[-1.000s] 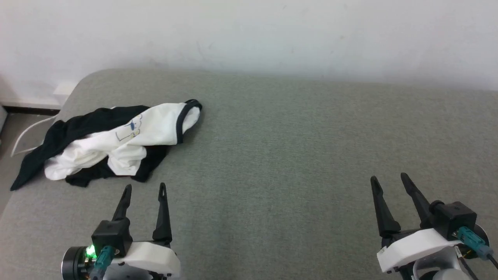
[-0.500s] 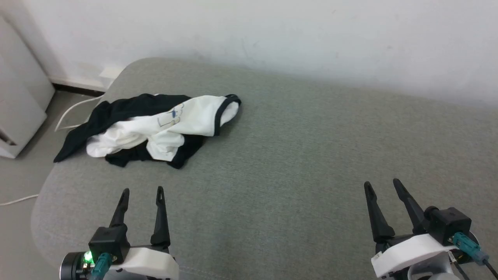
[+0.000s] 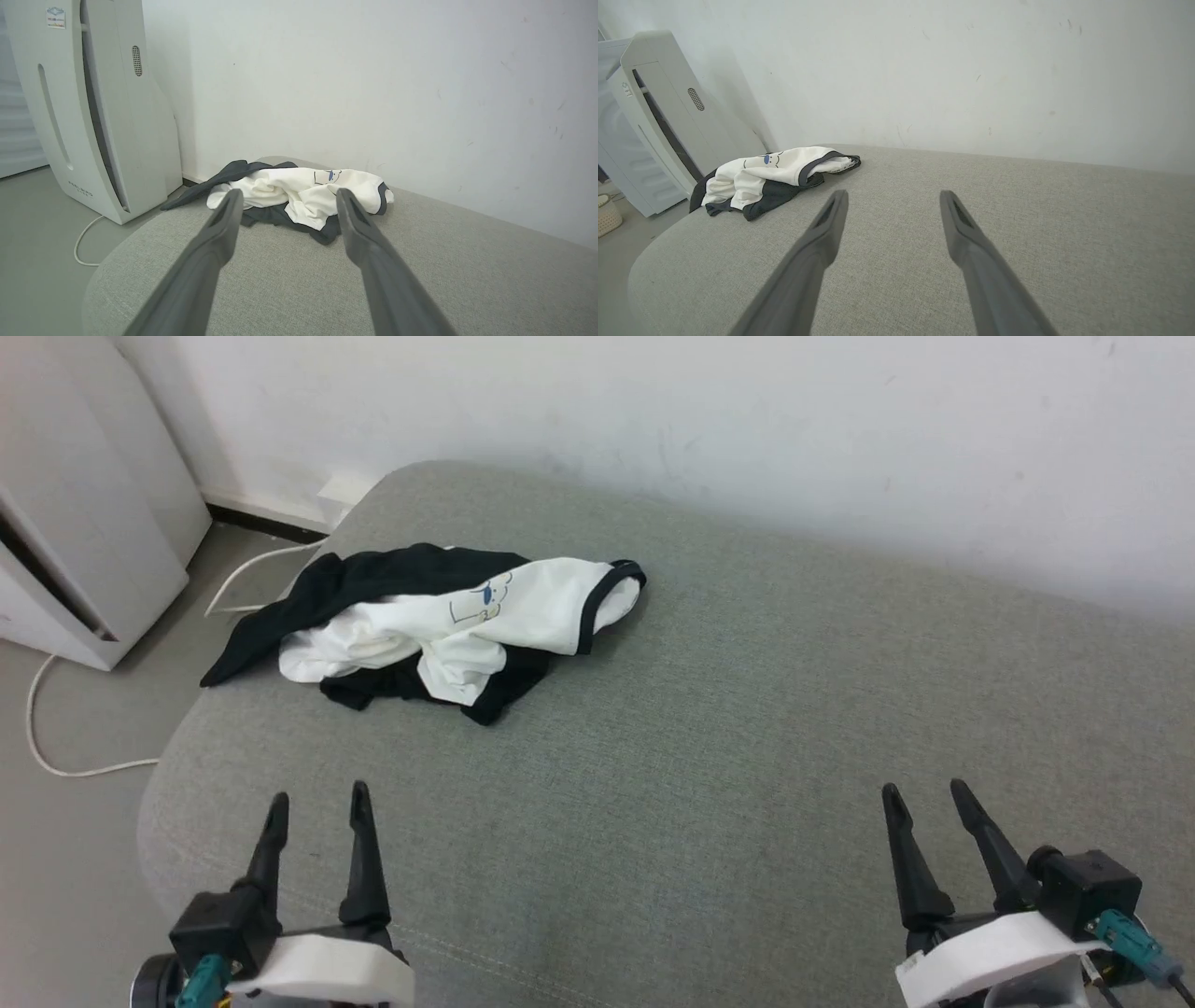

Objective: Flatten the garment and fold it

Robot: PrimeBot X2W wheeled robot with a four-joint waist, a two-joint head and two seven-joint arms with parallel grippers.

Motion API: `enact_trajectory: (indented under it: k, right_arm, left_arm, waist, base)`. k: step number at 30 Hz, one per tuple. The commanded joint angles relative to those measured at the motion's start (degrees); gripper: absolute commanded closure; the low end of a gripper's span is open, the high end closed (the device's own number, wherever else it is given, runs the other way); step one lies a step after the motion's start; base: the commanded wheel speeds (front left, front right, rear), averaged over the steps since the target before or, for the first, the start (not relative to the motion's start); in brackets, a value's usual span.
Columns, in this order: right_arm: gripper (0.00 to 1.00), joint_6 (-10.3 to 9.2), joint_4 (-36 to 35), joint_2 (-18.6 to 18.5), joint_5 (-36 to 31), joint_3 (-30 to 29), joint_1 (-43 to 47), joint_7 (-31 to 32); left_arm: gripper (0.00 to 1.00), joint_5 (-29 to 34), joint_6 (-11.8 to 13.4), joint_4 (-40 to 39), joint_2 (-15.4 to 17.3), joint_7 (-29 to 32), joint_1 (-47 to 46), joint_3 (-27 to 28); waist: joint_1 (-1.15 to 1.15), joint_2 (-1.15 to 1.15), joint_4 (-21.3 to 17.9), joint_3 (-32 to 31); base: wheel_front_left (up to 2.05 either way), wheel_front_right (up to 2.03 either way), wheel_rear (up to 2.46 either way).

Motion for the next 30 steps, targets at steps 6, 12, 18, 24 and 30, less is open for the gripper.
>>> enact_trajectory:
  k: [6,12,18,24,30]
  right_arm:
    - [0.0,-0.04,0.67,0.11,1.38,-1.12,1.49,-1.12]
    - [0.0,-0.05,0.85,0.12,2.03,-2.65,2.29,-1.84]
    - [0.0,-0.05,0.77,0.12,2.2,-3.61,2.56,-2.55]
    - [0.0,-0.05,0.55,0.13,1.99,-3.66,1.84,-3.27]
    - [0.0,-0.05,-0.89,0.14,1.13,-4.32,1.37,-3.86]
  left_arm:
    - [0.0,0.2,-1.34,-2.48,2.31,0.34,-5.26,0.89]
    - [0.0,-1.98,-4.1,-6.38,7.0,9.25,-15.81,0.76]
    - [0.0,-7.95,-5.53,-2.93,10.54,19.5,-30.61,2.76]
    - [0.0,-17.2,-7.48,7.35,13.52,29.56,-43.28,5.05]
    - [0.0,-17.27,-8.1,15.68,19.47,38.31,-50.93,3.64]
  waist:
    - [0.0,0.0,0.84,0.05]
    - [0.0,0.0,1.96,0.48]
    - [0.0,0.0,2.43,1.78]
    - [0.0,0.0,0.81,3.72]
    - [0.0,0.0,-1.48,6.59]
  base:
    - [0.0,0.0,0.0]
    - [0.0,0.0,0.0]
    - [0.0,0.0,0.0]
    - [0.0,0.0,0.0]
    - [0.0,0.0,0.0]
